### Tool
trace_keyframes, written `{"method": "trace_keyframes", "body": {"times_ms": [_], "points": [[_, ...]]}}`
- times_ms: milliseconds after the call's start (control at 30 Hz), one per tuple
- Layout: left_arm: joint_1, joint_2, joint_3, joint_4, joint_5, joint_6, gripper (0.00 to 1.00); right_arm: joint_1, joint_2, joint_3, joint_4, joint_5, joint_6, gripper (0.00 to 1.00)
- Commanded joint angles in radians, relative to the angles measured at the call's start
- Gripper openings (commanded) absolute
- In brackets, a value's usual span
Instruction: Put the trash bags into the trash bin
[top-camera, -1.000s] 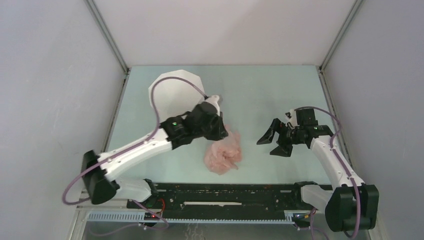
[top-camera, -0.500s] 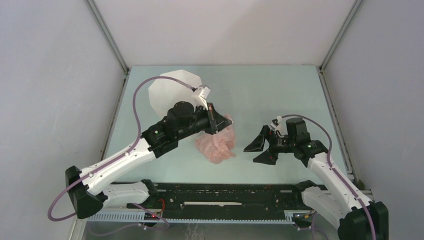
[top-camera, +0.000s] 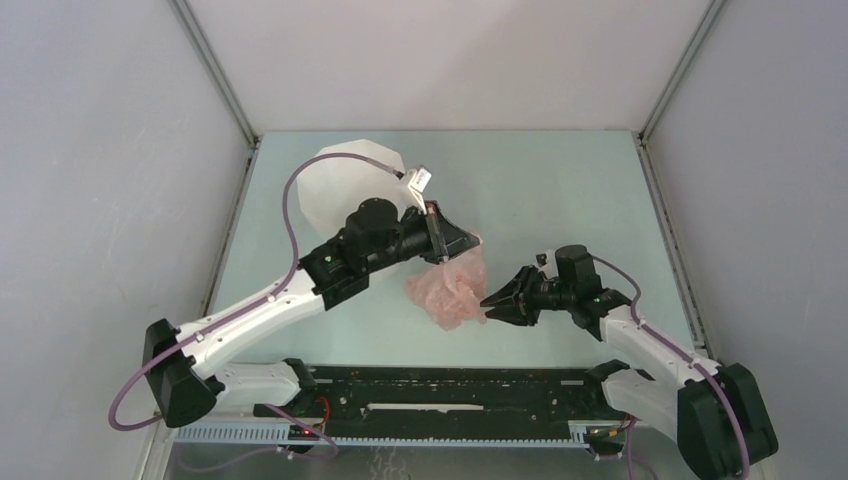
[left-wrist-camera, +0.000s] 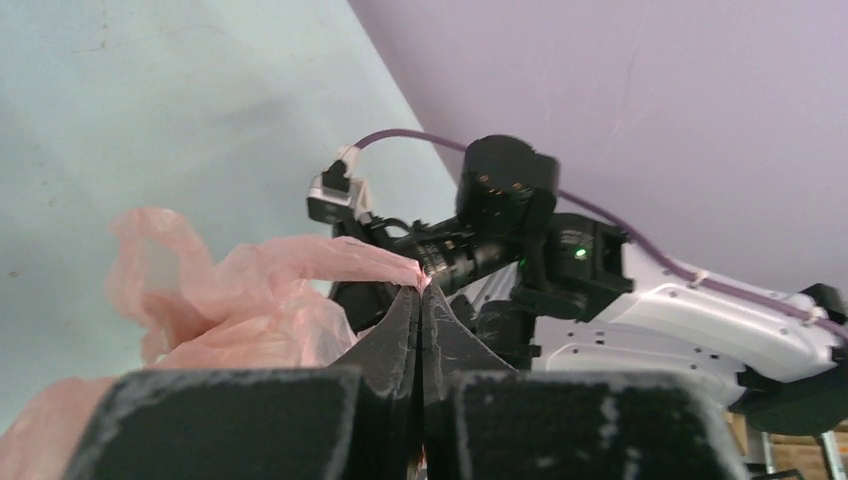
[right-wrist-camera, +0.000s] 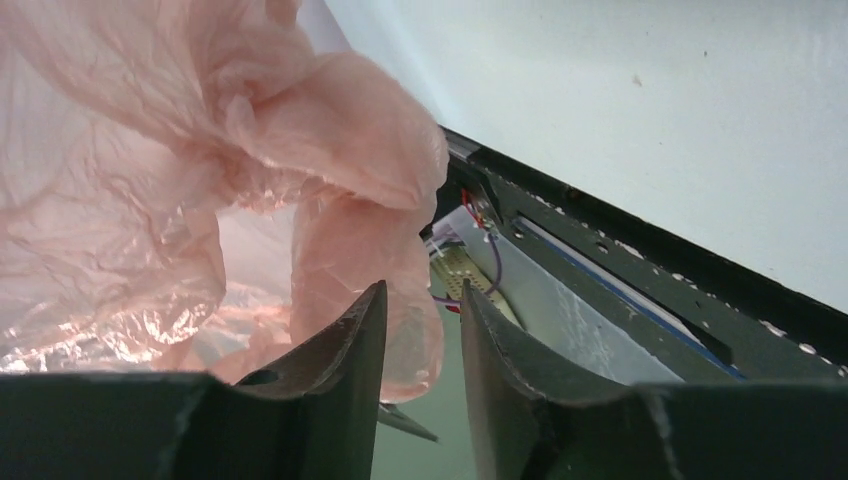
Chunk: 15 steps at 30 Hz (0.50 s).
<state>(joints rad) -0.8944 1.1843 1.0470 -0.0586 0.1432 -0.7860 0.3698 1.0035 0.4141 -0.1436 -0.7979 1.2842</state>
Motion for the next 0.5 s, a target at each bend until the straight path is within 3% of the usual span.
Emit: {"method": "trace_keyframes", "body": {"times_ms": [0, 100, 200, 467], "points": [[0.006, -0.016, -0.023, 0.113, 0.033, -0.054, 0.00, 0.013, 0.030, -0.035, 0.210, 0.018, 0.167, 0.43], [0.006, -0.027, -0.039, 0.120, 0.032, -0.061, 0.00, 0.037, 0.067, -0.037, 0.276, -0.002, 0.216, 0.65], [0.006, -0.030, -0.046, 0.121, 0.029, -0.063, 0.00, 0.071, 0.061, -0.052, 0.274, 0.020, 0.257, 0.76], [0.005, -0.012, -0.045, 0.141, 0.047, -0.070, 0.00, 0.149, -0.029, -0.181, 0.423, 0.128, 0.594, 0.74]]}}
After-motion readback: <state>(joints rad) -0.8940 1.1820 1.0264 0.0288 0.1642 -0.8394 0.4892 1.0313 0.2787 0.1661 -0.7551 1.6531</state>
